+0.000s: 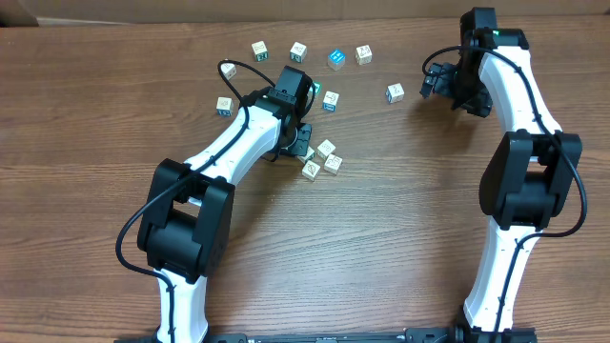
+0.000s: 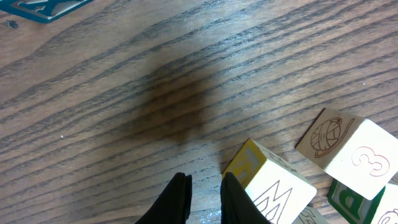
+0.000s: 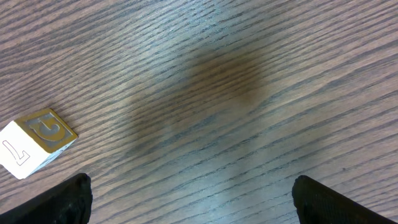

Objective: Form a circle

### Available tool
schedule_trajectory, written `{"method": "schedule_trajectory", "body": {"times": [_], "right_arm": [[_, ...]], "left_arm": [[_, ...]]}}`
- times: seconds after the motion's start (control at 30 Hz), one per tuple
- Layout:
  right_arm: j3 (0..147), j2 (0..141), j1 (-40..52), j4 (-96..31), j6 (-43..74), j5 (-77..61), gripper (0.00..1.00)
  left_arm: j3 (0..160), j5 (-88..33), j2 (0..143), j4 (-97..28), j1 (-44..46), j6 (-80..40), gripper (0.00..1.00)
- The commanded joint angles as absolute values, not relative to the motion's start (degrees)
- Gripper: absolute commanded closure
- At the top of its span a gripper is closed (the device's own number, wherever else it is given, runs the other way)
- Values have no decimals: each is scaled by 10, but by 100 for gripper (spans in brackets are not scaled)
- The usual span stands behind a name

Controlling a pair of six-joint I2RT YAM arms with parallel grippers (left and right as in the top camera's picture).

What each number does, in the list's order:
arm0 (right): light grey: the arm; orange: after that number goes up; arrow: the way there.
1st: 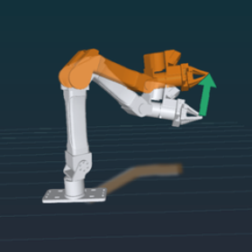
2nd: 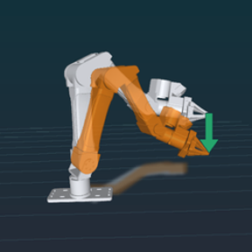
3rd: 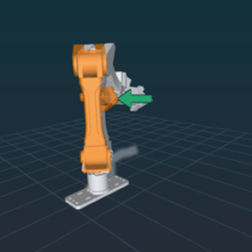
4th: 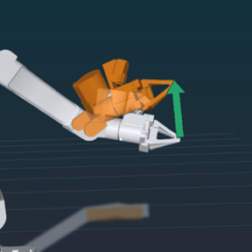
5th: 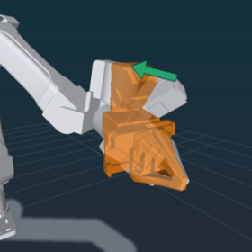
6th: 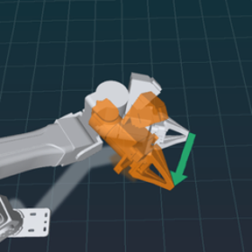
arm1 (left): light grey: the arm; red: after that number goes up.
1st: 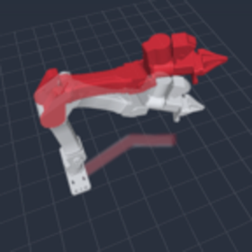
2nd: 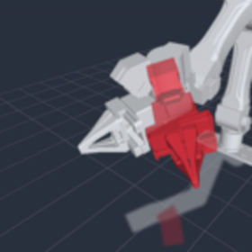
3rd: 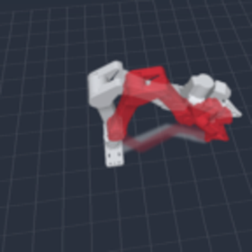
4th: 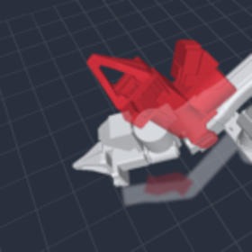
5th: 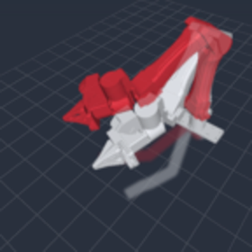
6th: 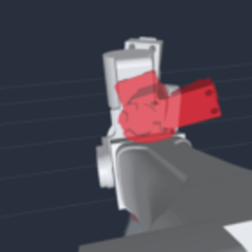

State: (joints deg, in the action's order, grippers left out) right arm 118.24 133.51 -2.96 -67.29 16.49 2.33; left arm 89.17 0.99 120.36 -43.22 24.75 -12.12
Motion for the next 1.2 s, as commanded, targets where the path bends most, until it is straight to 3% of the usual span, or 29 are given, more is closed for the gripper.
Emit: {"method": "schedule_trajectory", "body": {"times": [0.0, 1.17], "right_arm": [[1195, 1321, -30, -672, 167, 25, 0], [1195, 1321, -30, -669, 167, 25, 0]], "left_arm": [[887, 0, 1207, -432, 252, -133, 85], [877, -10, 1207, -421, 252, -133, 85]]}}
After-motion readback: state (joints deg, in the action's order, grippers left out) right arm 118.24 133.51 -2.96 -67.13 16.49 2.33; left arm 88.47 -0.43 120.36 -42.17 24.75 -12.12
